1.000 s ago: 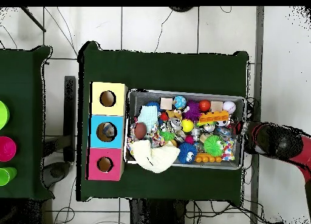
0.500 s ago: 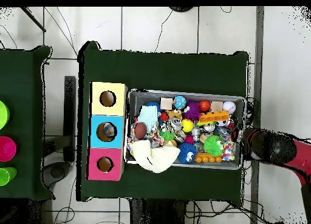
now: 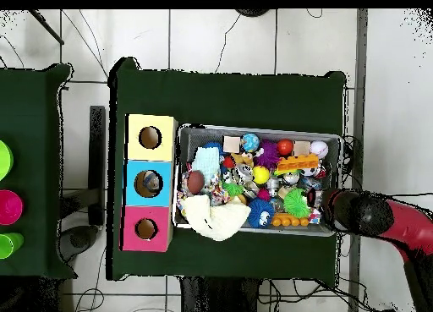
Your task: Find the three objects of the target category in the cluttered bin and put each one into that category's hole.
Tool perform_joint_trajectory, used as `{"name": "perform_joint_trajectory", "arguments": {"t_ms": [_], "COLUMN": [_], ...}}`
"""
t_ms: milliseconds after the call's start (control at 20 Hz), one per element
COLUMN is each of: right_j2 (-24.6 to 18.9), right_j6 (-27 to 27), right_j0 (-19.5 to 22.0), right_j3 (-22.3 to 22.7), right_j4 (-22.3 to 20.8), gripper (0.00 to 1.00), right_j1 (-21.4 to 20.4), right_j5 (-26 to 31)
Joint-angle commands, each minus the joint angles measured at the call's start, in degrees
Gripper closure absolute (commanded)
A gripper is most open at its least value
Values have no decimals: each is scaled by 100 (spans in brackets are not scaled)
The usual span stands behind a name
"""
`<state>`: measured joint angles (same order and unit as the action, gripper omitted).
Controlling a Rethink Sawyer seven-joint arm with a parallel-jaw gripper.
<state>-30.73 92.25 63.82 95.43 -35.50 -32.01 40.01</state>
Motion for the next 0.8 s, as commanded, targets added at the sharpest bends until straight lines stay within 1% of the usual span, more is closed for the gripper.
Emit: {"name": "perform_joint_trajectory", "arguments": {"t_ms": [50,300,650,800], "right_j2": [-143,-145,-143,-130], "right_j6": [-571,-655,-761,-766], "right_j0": [-238,-262,-240,-218], "right_j3": [4,-271,-404,-373], "right_j4": [-383,-431,-431,-456], "gripper": [0,0,0,0], "right_j1": [302,544,620,620], "right_j5": [-351,-451,-492,-537]}}
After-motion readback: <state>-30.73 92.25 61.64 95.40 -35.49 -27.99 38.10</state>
